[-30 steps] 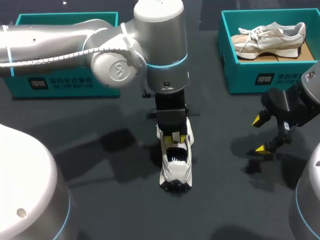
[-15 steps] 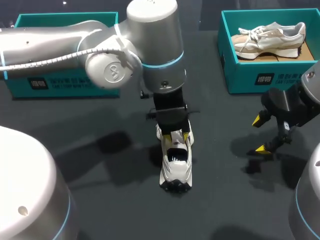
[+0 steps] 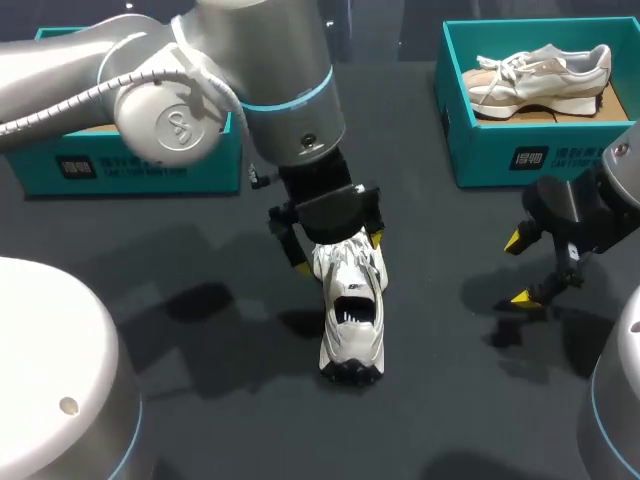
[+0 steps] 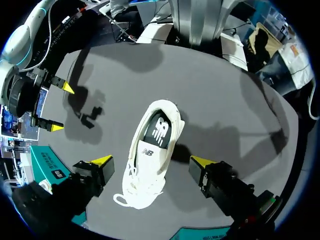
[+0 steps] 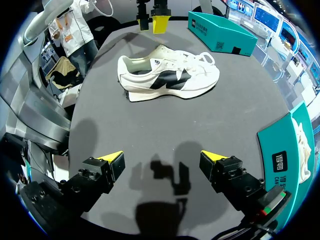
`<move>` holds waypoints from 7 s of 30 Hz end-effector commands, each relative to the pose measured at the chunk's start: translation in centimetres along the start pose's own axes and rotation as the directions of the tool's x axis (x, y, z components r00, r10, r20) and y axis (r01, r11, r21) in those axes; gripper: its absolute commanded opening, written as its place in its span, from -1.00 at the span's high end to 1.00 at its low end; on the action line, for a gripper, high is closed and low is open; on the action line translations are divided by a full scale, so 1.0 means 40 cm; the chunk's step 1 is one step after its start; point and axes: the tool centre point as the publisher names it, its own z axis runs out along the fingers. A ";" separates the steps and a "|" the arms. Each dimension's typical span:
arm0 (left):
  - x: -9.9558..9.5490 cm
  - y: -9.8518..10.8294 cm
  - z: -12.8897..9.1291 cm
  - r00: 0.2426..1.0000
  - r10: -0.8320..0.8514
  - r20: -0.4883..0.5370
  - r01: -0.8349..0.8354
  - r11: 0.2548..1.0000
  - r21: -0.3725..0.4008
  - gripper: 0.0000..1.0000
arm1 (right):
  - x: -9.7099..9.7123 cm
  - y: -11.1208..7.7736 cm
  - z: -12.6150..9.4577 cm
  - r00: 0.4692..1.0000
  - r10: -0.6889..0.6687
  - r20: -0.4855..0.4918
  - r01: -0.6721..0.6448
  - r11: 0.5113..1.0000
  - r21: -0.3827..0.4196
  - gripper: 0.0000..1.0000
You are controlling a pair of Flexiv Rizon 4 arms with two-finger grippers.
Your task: Take the shoe out of the shoebox, open the shoe tongue, remove and reinsert the insole, then place the shoe into the shoebox
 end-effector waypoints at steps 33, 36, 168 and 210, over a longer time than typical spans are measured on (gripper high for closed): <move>0.036 -0.201 0.047 0.427 -0.904 -0.034 0.893 0.427 -0.145 -1.00 | 0.004 0.000 0.000 1.000 0.001 0.003 -0.001 1.000 0.003 -1.00; 0.034 -0.208 0.070 0.398 -0.917 -0.015 0.904 0.395 -0.163 -1.00 | 0.004 0.000 0.000 1.000 0.001 0.003 -0.001 1.000 0.003 -1.00; 0.222 0.295 -0.322 0.293 -0.954 0.065 0.945 0.278 -0.171 1.00 | 0.004 0.000 0.000 1.000 0.001 0.003 -0.001 1.000 0.003 -1.00; 0.617 0.969 -0.519 0.286 -0.957 0.050 0.942 0.272 -0.195 1.00 | 0.004 0.000 0.000 1.000 0.001 0.003 -0.001 1.000 0.003 -1.00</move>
